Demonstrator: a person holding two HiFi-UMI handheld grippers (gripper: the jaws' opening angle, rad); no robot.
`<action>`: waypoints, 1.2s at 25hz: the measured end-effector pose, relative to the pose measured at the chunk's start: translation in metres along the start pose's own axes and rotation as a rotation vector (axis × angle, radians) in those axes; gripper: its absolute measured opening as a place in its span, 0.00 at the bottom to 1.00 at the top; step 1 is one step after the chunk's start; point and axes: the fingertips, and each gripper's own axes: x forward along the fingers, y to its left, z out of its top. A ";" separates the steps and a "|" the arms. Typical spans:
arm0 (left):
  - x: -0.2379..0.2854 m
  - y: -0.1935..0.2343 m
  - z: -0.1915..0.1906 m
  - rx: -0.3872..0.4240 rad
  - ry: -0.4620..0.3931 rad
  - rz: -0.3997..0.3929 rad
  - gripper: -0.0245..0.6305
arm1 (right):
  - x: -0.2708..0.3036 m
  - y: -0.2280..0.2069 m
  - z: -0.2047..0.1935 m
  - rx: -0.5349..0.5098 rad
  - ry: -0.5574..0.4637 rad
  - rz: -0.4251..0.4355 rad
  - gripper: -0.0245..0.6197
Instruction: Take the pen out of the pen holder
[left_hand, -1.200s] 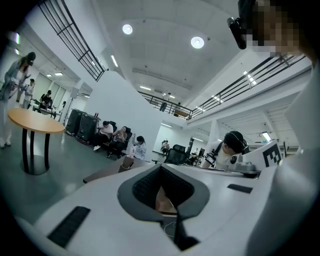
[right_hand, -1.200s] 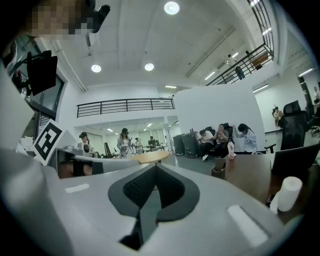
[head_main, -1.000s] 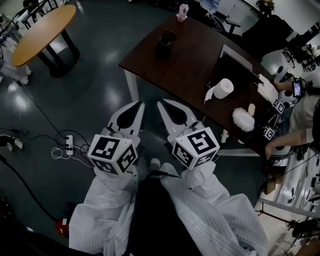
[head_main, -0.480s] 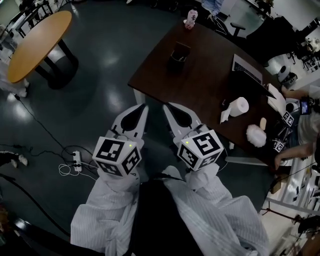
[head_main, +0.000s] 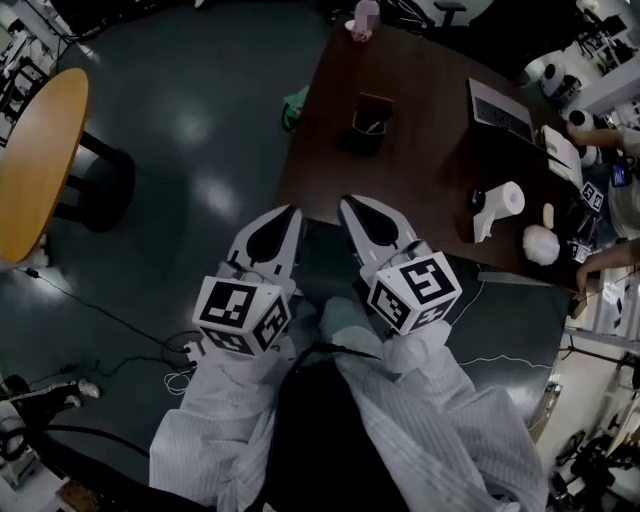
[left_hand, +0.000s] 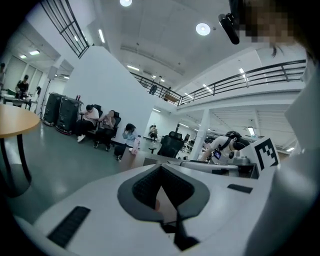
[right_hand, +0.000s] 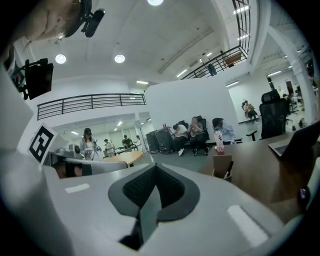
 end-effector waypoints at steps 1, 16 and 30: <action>0.009 0.005 -0.003 -0.004 0.016 -0.013 0.04 | 0.005 -0.008 -0.002 0.008 0.005 -0.022 0.04; 0.198 0.018 0.028 0.041 0.075 -0.111 0.04 | 0.059 -0.177 0.013 0.048 0.049 -0.161 0.04; 0.284 0.010 0.037 0.079 0.165 -0.223 0.04 | 0.070 -0.242 0.031 0.083 0.065 -0.291 0.04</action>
